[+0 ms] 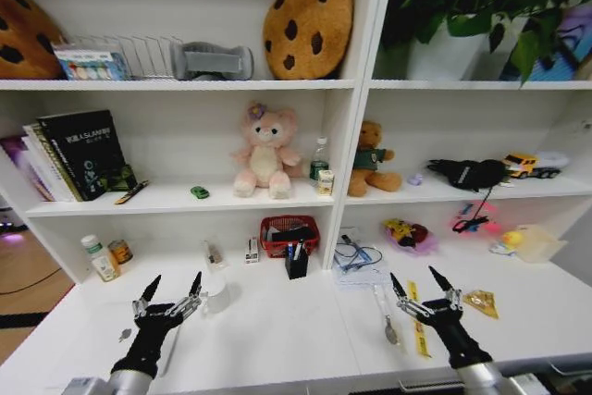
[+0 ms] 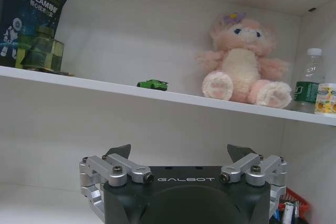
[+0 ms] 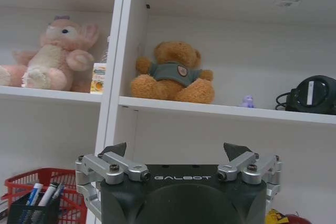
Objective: Organize the objects on the table.
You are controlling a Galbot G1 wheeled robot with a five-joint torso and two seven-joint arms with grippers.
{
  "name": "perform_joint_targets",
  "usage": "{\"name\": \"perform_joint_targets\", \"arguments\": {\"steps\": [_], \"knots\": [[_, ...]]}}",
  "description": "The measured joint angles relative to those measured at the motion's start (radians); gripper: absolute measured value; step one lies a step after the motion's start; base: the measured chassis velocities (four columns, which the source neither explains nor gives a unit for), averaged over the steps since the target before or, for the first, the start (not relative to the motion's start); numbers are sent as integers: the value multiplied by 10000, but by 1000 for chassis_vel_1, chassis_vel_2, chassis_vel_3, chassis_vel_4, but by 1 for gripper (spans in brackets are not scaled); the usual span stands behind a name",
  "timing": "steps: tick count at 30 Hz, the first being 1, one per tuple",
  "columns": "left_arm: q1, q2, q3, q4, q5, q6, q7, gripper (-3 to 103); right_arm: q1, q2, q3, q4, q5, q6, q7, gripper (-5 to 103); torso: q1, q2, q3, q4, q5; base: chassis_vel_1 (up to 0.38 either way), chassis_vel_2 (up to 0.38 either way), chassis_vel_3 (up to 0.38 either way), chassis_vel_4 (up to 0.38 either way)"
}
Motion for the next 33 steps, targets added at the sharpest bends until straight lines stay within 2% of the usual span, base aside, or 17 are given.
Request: {"name": "perform_joint_targets", "arguments": {"steps": [5, 9, 15, 21, 23, 25, 26, 29, 33], "knots": [[0, 0, 0, 0, 0, 0, 0, 100, 61, 47, -32, -131, 14, 0, 21, 100, 1, 0, 0, -9, -6, -144, -158, 143, 146], [0, 0, 0, 0, 0, 0, 0, 100, 67, 75, -48, -268, 15, 45, 28, 100, 0, 1, -1, -1, -5, -153, -151, 157, 154], [0, 0, 0, 0, 0, 0, 0, 100, 185, 103, -89, -507, 5, 101, 60, 100, 0, 0, 0, -4, -5, -168, -178, 164, 172], [0, 0, 1, 0, 0, 0, 0, 100, 495, 229, -236, -845, 23, 104, 441, 100, 0, 0, 0, -4, -4, -168, -161, 173, 167], [0, -1, 1, 0, 0, 0, 0, 100, 852, 315, -318, -1261, -18, -440, 893, 100, 0, -1, 0, -1, 5, -108, -83, 88, 106], [0, 0, 1, 0, 0, 0, 0, 100, 1097, 337, -379, -1594, -39, -1110, 1370, 100, 0, -1, 0, -4, -3, -4, -25, 27, 11], [0, 0, 1, 0, 0, 0, 0, 100, 1097, 337, -379, -1594, -39, -1110, 1370, 100, 0, -1, 0, -4, -3, 0, 0, 0, 0], [0, 1, -2, 0, 0, 0, 0, 100, 1319, 329, -392, -1948, 104, -2114, 1960, 100, 0, 0, 0, -5, -5, 13, 15, -19, -15], [0, 2, -2, 0, 0, 0, 0, 100, 1459, 301, -417, -2172, 274, -2640, 2205, 100, 1, 0, 0, -6, -6, 35, 61, -47, -49]]}}
